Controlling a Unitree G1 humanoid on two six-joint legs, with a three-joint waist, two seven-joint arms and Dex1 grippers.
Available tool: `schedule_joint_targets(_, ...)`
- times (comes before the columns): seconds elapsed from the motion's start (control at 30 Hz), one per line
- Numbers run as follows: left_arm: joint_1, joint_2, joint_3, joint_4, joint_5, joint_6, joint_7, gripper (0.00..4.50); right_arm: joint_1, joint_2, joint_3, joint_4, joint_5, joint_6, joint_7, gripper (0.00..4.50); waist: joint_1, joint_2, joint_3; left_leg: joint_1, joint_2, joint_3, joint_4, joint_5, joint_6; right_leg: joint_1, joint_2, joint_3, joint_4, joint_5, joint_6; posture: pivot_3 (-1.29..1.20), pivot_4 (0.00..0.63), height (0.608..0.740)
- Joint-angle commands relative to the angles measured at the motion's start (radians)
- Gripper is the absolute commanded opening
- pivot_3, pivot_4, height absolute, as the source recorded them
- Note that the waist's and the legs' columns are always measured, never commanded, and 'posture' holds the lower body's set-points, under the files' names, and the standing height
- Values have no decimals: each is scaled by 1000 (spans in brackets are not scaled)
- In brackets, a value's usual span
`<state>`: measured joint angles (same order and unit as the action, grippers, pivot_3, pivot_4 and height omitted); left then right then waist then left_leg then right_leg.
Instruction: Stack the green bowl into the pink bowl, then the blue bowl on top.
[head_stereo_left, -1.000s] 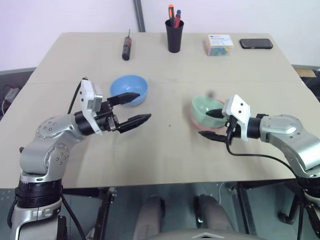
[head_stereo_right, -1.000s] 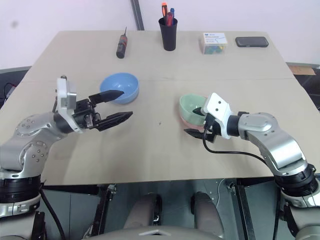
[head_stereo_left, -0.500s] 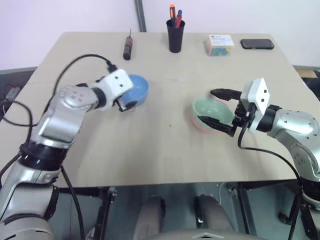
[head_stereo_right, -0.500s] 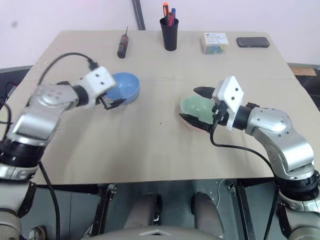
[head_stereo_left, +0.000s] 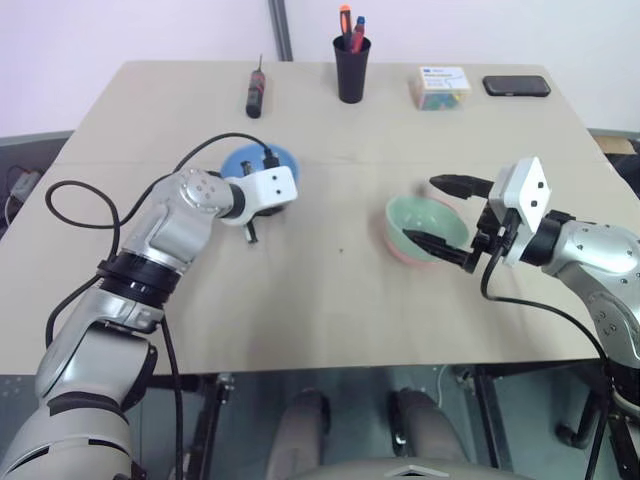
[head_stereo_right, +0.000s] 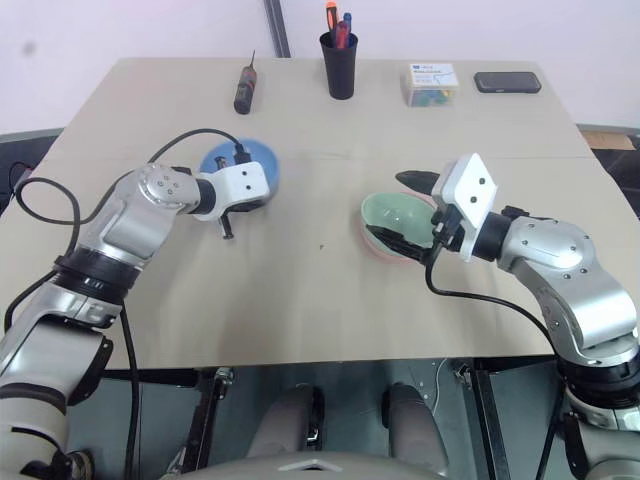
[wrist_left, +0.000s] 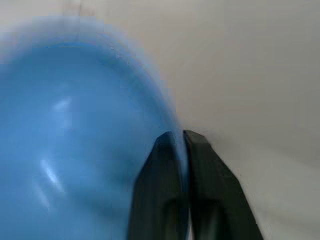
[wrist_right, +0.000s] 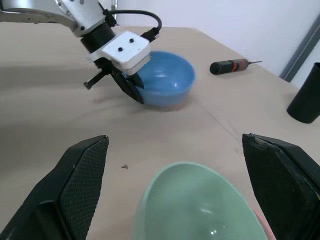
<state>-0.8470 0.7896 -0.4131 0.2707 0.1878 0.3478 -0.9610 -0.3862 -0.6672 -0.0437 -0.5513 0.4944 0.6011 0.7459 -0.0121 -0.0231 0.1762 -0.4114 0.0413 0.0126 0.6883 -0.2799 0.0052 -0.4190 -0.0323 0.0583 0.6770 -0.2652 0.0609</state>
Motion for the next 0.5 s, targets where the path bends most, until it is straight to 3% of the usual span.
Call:
schedule_joint_targets(0.03, -25, -1, 83, -85, -65, -16, -62, 166, 23, -18, -54, -50, 1, -29, -15, 4500, 0, 0, 0, -2, 0, -1, 1, 0, 0, -1, 0, -1, 0, 0, 0, 0, 150, 740)
schedule_joint_targets(0.27, -77, -73, 151, -274, -287, -41, -249, 166, 226, -37, -224, -170, 54, -15, -47, 4500, 18, 0, 0, -5, -2, -4, 1, 0, 0, -1, -2, -5, -1, 0, 0, 0, 150, 740)
schedule_joint_targets(0.5, -282, -268, 83, -72, -335, -165, -394, 166, 590, -3, -550, -339, 173, 0, -47, 4500, 26, 1, -1, -3, -2, -9, 5, 0, 0, 5, -1, -9, 0, 0, 0, 0, 150, 740)
